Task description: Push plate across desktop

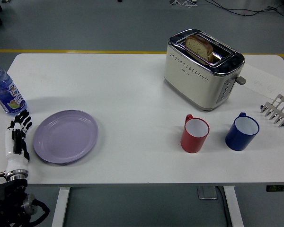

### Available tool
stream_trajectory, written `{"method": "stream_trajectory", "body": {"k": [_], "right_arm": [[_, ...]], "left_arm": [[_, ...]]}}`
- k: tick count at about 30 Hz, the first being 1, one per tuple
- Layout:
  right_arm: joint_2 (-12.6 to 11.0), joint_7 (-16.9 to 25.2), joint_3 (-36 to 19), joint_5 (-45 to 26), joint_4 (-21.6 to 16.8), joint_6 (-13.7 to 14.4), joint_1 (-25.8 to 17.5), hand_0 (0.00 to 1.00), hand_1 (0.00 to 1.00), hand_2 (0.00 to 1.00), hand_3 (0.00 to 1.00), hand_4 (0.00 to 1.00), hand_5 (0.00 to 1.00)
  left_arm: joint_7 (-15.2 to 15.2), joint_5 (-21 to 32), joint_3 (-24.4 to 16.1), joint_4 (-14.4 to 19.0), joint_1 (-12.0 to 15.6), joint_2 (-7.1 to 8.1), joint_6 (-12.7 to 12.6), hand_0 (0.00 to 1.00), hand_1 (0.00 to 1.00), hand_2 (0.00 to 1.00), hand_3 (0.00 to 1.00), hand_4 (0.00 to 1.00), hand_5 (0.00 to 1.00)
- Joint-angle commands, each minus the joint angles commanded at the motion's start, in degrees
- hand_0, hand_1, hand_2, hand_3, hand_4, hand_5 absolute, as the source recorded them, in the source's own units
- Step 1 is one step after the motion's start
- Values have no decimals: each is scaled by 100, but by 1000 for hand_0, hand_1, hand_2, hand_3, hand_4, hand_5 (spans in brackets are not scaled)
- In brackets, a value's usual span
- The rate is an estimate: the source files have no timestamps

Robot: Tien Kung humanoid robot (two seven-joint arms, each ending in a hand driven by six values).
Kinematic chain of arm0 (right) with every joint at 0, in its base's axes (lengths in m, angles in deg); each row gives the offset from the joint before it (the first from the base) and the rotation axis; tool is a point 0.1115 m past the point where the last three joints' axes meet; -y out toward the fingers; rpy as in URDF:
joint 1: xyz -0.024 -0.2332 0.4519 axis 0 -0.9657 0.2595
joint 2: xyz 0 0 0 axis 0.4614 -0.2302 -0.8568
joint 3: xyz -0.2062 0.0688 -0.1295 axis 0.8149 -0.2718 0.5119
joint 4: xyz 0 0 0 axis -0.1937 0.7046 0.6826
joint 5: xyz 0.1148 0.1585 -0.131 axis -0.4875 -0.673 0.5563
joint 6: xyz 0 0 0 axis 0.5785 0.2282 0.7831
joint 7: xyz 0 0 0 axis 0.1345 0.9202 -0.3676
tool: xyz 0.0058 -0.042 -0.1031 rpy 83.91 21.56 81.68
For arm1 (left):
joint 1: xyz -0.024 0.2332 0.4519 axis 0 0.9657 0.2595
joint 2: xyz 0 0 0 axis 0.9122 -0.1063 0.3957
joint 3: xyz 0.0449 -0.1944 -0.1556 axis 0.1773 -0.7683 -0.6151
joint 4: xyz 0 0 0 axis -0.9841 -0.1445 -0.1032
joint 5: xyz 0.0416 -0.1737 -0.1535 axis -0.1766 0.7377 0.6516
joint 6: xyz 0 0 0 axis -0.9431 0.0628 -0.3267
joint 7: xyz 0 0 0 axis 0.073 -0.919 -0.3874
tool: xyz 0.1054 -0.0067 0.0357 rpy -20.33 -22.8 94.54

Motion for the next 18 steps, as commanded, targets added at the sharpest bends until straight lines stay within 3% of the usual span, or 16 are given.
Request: {"method": "stream_trajectory", "body": {"k": [18], "right_arm": [[4, -2, 34, -17, 0, -1, -3, 516, 484, 596, 544, 182, 275]], "left_arm": [[0, 287, 419, -6, -161, -37, -70, 830, 856, 866, 805, 503, 998]]}}
